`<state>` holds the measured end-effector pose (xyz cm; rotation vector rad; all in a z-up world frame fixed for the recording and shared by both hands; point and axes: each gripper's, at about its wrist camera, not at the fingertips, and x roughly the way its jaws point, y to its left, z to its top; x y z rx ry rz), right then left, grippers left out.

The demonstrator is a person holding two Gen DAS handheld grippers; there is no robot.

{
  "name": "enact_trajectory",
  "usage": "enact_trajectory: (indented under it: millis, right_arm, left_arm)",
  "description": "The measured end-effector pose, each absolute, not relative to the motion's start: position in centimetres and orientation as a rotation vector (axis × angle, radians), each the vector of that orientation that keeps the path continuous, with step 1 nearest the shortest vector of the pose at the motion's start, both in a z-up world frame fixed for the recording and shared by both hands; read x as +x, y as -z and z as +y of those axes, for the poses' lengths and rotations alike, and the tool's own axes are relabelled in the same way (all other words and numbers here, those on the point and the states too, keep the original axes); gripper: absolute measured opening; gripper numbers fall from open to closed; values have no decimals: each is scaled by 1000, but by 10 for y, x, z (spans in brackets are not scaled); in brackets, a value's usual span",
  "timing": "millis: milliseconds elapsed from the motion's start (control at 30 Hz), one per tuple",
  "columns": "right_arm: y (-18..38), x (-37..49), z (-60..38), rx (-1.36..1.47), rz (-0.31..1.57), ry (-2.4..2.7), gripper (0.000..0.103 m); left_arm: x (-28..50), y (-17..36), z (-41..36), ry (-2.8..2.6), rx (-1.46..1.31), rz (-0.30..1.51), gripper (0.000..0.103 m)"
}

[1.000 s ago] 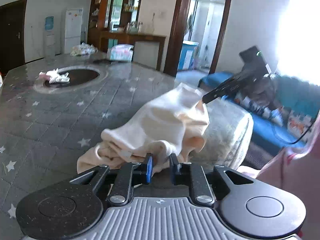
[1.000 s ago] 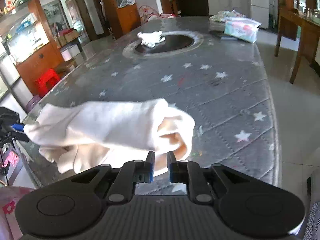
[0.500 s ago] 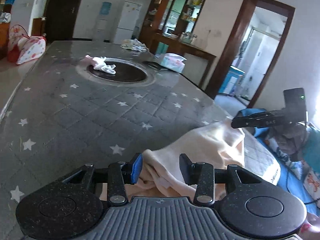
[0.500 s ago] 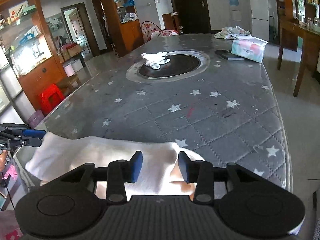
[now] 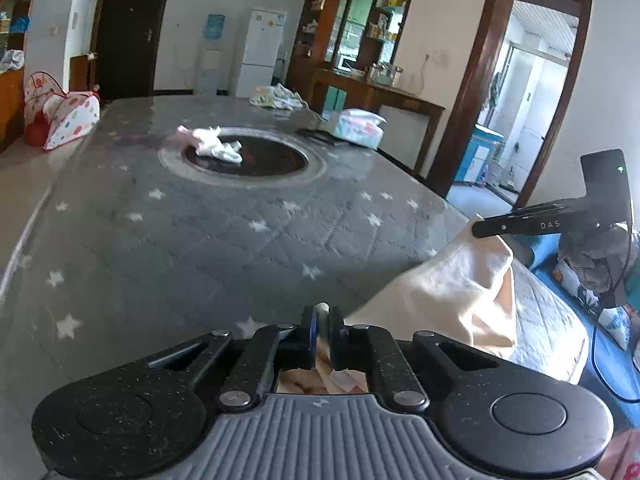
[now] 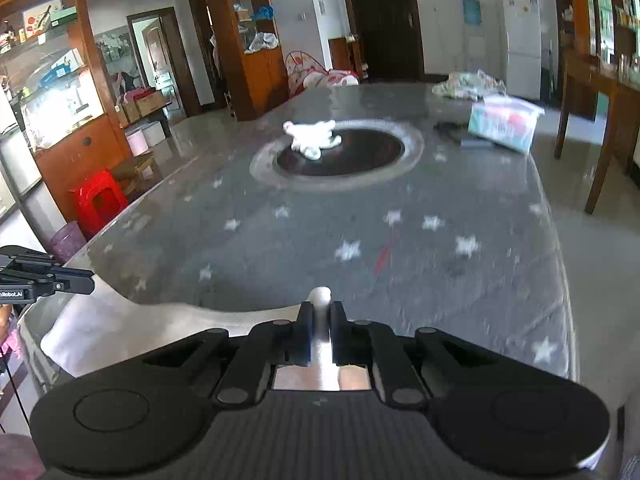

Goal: Fold clothes

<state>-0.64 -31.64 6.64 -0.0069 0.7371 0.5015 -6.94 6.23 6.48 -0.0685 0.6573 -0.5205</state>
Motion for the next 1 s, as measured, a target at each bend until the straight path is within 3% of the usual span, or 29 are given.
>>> enact_trajectory:
  millis: [400, 900, 1000]
  right_arm:
    - [-82, 84, -286, 0, 694, -448, 7]
    - [-9, 183, -264, 15, 831, -305, 7]
    - [-5, 188, -264, 6, 834, -301, 12]
  left_arm:
    - [40, -94, 73, 381, -8, 590, 6]
    - [157, -32, 68, 207, 23, 706, 6]
    - [166, -22, 67, 176, 21, 738, 7]
